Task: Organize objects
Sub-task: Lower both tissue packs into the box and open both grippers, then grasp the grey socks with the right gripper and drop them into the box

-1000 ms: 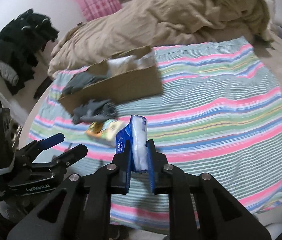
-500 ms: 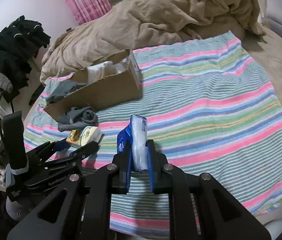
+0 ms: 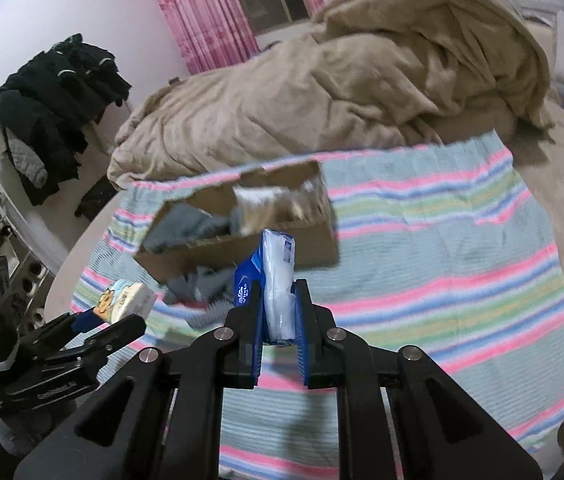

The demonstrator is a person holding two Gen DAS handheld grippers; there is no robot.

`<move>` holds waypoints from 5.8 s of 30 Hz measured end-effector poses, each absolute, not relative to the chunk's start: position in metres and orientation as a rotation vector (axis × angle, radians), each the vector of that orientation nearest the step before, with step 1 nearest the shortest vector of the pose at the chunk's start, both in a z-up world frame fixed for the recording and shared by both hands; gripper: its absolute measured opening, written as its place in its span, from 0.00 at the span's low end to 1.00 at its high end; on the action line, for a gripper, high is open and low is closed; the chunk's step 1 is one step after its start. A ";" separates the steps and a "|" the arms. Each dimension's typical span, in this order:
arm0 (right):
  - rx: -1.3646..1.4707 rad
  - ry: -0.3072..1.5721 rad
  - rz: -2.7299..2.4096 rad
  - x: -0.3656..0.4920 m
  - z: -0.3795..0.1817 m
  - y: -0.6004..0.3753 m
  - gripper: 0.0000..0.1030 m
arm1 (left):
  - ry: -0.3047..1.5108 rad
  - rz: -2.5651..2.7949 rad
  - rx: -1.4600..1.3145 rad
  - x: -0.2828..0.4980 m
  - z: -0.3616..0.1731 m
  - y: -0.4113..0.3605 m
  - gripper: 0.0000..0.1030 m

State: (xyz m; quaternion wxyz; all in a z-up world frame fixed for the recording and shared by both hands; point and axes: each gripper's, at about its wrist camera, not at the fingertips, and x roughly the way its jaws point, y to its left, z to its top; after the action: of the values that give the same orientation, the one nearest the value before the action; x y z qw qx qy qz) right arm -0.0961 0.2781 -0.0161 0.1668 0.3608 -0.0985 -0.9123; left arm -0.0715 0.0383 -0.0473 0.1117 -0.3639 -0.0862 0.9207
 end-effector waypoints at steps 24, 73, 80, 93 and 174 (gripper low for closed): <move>0.952 -0.192 -2.543 -0.208 -0.008 0.189 0.14 | -0.272 2.767 -1.029 -0.195 -0.053 -0.010 0.64; 0.979 -0.189 -2.625 -0.122 -0.003 0.203 0.66 | -0.283 2.807 -0.977 -0.082 -0.014 -0.034 0.87; 1.044 -0.180 -2.602 -0.118 -0.025 0.199 0.66 | -0.303 2.799 -1.062 -0.066 -0.038 -0.043 0.87; 1.257 -0.192 -2.530 -0.158 -0.107 0.186 0.66 | -0.324 2.742 -1.219 -0.079 -0.088 -0.041 0.87; 1.073 -0.087 -2.608 -0.157 -0.028 0.175 0.57 | -0.305 2.869 -1.122 -0.097 -0.018 -0.045 0.87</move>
State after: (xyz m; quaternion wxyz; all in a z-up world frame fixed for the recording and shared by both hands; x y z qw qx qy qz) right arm -0.1568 0.1753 -0.0278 0.1594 0.3753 -0.0303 -0.9126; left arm -0.0975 -0.0454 -0.0176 0.0229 -0.3624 -0.0985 0.9265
